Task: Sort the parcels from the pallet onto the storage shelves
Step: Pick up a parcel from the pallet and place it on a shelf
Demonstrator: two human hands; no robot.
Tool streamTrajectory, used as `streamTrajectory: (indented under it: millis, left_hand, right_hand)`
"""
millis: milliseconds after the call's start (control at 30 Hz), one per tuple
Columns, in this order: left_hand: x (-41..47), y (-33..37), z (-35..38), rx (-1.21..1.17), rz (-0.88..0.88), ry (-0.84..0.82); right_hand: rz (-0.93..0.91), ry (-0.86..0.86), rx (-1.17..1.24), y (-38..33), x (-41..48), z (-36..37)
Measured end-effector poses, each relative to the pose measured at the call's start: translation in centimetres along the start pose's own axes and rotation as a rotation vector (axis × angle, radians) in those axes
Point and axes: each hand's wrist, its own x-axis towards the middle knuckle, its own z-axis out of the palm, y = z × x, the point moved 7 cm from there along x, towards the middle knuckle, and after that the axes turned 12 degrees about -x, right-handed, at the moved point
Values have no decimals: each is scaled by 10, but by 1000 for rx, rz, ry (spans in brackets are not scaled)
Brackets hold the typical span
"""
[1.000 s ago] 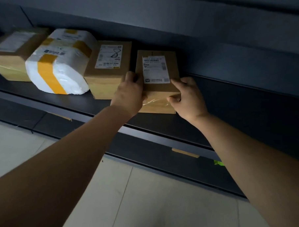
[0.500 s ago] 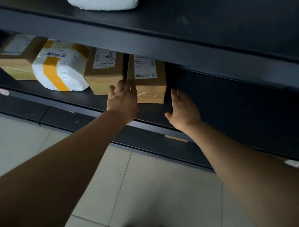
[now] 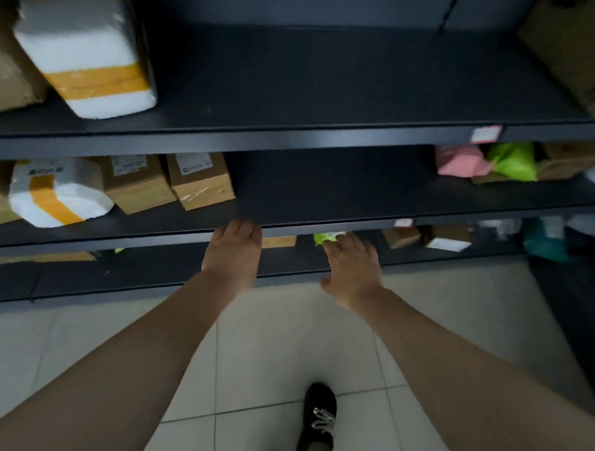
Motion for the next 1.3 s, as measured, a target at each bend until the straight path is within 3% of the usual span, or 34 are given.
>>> streamTrajectory:
  millis: [600,933,1300]
  left_hand:
    - [-187,401,-88,115,689,35]
    - [-308,628,-85,71,1018,52]
    - [-406,833,-56,117,1393,-31]
  right_hand:
    - [636,-60,179,243,-423,17]
    - [982,-87,226,346,-641,68]
    - [1347,-192,306,428,-821,129]
